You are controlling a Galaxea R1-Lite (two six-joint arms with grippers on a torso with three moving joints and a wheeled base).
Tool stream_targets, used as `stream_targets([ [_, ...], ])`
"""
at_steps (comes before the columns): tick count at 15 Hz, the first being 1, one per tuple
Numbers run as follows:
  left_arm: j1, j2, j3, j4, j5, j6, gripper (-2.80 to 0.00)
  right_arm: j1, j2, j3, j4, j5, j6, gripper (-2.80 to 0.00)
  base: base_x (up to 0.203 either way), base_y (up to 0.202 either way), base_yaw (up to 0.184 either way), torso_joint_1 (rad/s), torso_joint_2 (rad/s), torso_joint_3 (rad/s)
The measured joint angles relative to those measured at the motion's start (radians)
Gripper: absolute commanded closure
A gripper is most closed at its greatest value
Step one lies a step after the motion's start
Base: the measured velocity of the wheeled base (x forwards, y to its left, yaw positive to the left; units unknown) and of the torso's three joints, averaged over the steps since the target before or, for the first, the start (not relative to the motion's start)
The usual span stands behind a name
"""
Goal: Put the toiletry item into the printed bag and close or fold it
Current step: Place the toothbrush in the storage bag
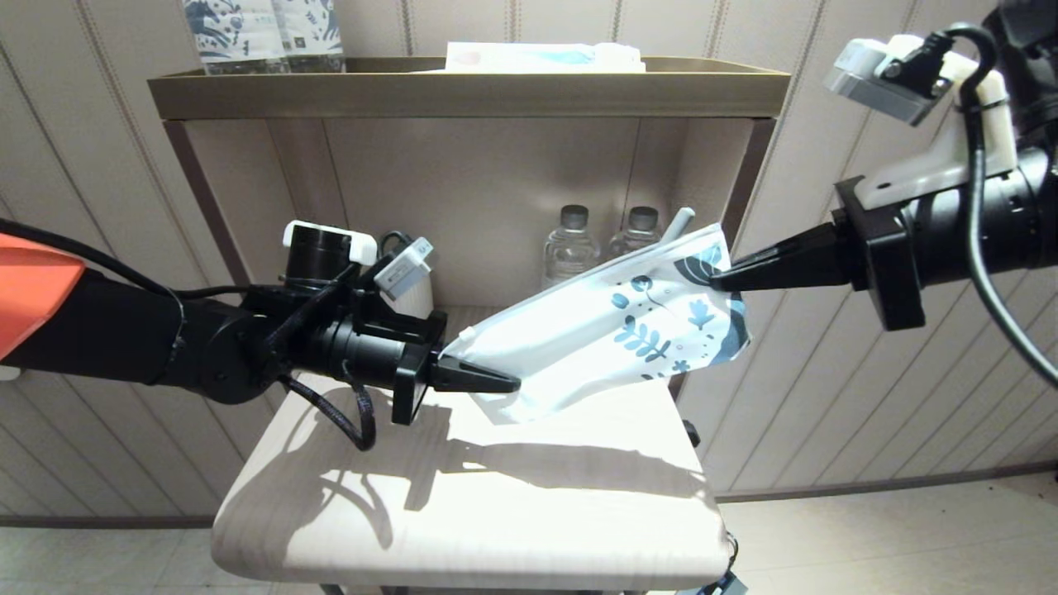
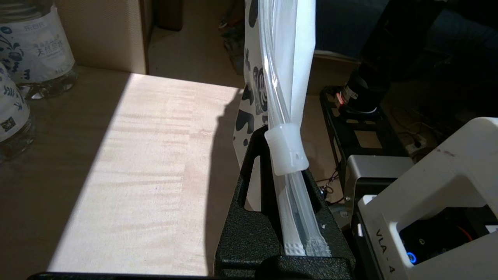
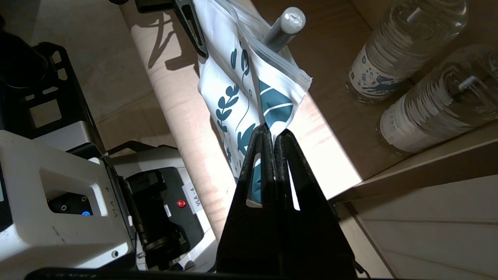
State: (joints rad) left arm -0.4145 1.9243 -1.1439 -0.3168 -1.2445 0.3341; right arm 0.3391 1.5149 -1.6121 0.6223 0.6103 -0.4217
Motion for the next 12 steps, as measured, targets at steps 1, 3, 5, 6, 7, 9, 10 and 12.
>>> stream_targets([
  [1, 0.0, 0.0, 0.002, 0.0, 0.002, 0.001, 0.0, 0.001, 0.0, 0.001, 0.0, 0.001, 0.0, 0.0, 0.0, 0.0, 0.0, 0.0, 0.0, 0.0],
  [3, -0.001, 0.001, 0.004, 0.0, 0.002, 0.008, 0.0, 0.007, 0.001, 0.001, 0.0, 0.002, -0.001, 0.0, 0.0, 0.0, 0.0, 0.0, 0.0, 0.0],
  [5, -0.001, -0.001, 0.004, 0.0, -0.001, 0.01, 0.0, 0.009, 0.005, -0.001, 0.0, 0.003, -0.001, 0.0, 0.0, 0.0, 0.0, 0.0, 0.0, 0.0],
  [6, -0.001, -0.001, 0.004, 0.0, -0.001, 0.01, 0.0, 0.015, 0.008, 0.007, 0.0, 0.003, -0.001, 0.0, 0.0, 0.0, 0.0, 0.0, 0.0, 0.0],
  [7, -0.001, -0.002, 0.005, 0.0, 0.0, 0.011, 0.0, 0.024, 0.011, 0.015, 0.0, 0.003, -0.001, 0.0, 0.0, 0.0, 0.0, 0.0, 0.0, 0.0],
  [9, -0.001, -0.002, 0.006, 0.0, -0.001, 0.01, 0.0, 0.053, 0.017, 0.02, -0.001, 0.006, -0.001, 0.0, 0.0, 0.0, 0.0, 0.0, 0.0, 0.0],
  [10, -0.001, -0.002, 0.006, 0.0, -0.001, 0.011, 0.0, 0.071, 0.018, 0.021, 0.0, 0.009, 0.0, 0.0, 0.0, 0.0, 0.0, 0.0, 0.0, 0.0],
  [12, -0.002, -0.001, 0.005, 0.0, -0.001, 0.011, 0.0, 0.109, 0.015, 0.016, 0.001, 0.012, 0.003, 0.0, 0.0, 0.0, 0.0, 0.0, 0.0, 0.0],
])
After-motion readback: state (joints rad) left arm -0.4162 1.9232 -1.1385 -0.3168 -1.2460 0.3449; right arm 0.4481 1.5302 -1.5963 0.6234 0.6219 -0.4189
